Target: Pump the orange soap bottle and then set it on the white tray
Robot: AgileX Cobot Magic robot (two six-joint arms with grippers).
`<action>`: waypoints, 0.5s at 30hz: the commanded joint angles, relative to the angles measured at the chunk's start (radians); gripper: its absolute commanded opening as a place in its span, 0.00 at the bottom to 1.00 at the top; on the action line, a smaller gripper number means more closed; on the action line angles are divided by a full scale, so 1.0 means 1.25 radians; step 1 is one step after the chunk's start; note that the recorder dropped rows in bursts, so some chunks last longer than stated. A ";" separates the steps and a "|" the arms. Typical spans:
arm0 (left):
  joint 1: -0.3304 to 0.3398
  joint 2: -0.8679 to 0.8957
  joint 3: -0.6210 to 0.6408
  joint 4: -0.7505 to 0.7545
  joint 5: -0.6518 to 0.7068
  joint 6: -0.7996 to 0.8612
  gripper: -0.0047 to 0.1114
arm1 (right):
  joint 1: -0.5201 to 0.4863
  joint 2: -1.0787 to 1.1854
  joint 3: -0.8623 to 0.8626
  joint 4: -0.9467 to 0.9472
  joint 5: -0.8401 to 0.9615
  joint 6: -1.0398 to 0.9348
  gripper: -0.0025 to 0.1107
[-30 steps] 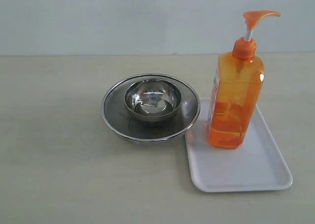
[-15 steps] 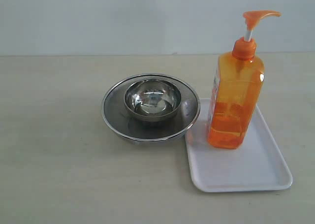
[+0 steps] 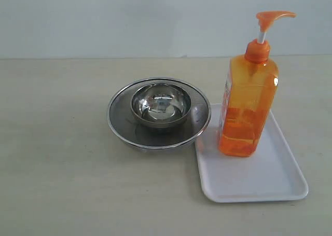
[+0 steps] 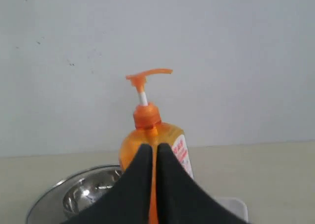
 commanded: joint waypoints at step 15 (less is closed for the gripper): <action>0.002 -0.002 0.003 -0.008 -0.002 0.003 0.08 | -0.082 -0.001 0.014 0.096 0.234 -0.244 0.02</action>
